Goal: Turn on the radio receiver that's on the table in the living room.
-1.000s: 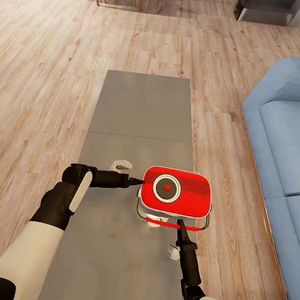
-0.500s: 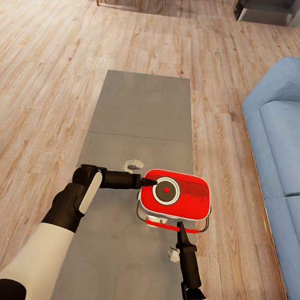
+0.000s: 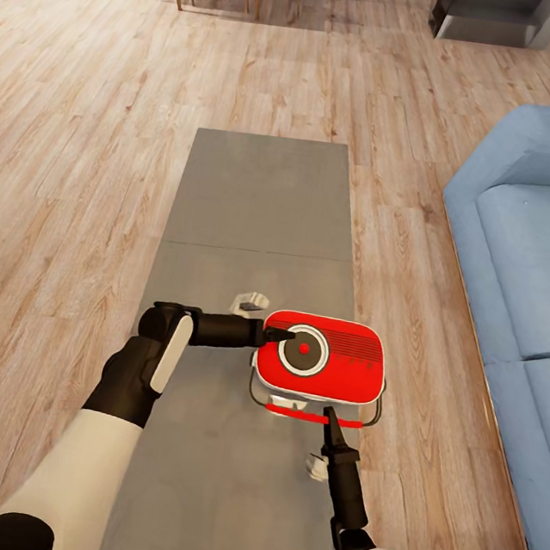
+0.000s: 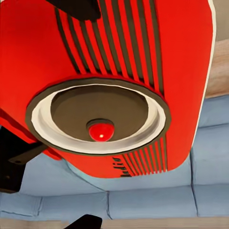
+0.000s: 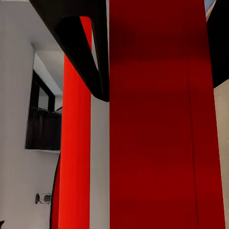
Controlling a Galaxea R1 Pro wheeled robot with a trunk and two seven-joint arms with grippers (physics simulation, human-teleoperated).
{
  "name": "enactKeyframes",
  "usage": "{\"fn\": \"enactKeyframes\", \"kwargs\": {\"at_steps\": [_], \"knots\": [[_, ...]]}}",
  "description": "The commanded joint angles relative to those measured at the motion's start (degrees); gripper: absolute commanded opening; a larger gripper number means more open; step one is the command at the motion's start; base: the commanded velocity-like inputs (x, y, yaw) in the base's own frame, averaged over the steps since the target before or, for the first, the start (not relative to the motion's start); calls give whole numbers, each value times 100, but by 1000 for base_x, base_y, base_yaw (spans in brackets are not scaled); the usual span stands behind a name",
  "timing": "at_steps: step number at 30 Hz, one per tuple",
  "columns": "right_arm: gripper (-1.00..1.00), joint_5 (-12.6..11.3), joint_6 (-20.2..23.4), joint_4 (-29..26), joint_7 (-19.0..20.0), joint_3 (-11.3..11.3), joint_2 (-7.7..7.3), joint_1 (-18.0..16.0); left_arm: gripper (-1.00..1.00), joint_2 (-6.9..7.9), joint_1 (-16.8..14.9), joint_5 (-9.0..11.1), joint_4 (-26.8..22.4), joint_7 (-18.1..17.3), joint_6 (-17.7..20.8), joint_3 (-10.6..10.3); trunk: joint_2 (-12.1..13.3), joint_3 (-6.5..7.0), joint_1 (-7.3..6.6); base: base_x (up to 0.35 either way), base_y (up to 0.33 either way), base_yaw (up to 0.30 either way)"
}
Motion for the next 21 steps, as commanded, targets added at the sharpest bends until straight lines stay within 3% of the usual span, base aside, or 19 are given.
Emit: {"fn": "enactKeyframes", "kwargs": {"at_steps": [1,2,8,16,18,21], "knots": [[-100,5,-3,-4,-3,3,2,-1,100,0,0,14,0,0,0,-5,0,0,0,0,0,0],[-100,5,-2,-4,-3,2,6,-1,-100,0,0,31,-2,0,0,-9,0,0,0,0,0,0],[-100,1,2,-4,-3,-1,44,-1,-100,0,0,200,-8,2,7,-26,0,0,0,0,0,0],[-100,-3,93,-4,13,-2,46,-1,-100,0,0,216,-93,1,8,-34,0,0,0,0,0,0],[-100,-3,130,-4,26,-2,46,-1,-100,0,0,218,-118,1,13,-82,0,0,0,0,0,0],[-100,-3,158,-4,41,3,51,-1,-100,0,0,240,-145,4,16,-317,0,0,0,0,0,0]]}}
